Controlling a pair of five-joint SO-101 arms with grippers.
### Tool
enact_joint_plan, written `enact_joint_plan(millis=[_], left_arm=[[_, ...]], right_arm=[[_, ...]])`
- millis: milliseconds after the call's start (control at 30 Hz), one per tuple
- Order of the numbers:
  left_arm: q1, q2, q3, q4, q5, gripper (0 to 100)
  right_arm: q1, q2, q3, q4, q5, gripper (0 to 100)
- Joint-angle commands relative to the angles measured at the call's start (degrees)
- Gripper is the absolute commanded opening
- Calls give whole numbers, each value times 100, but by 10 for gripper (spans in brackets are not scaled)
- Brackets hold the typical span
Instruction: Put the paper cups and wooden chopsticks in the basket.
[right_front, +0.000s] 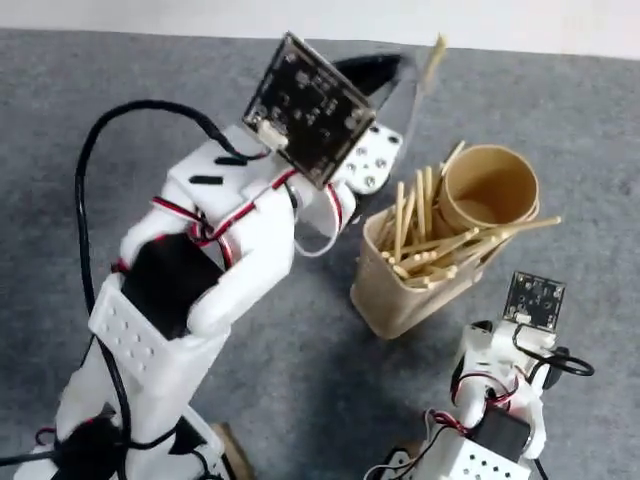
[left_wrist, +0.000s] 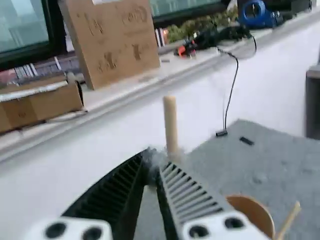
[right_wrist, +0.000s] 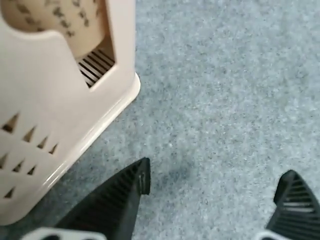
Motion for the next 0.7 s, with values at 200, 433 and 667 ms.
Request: enact_joint_plan(millis=[200,433,667], left_arm=[[48,409,-760,202,44,5],[48,453,-743,1064,44,5],[48,418,-796,1090,26,5]], right_arm=[[-233,-40,-22,-110,53,378],[-233,-40,-22,-110,53,378],[-233,-40,-22,-110,53,378]])
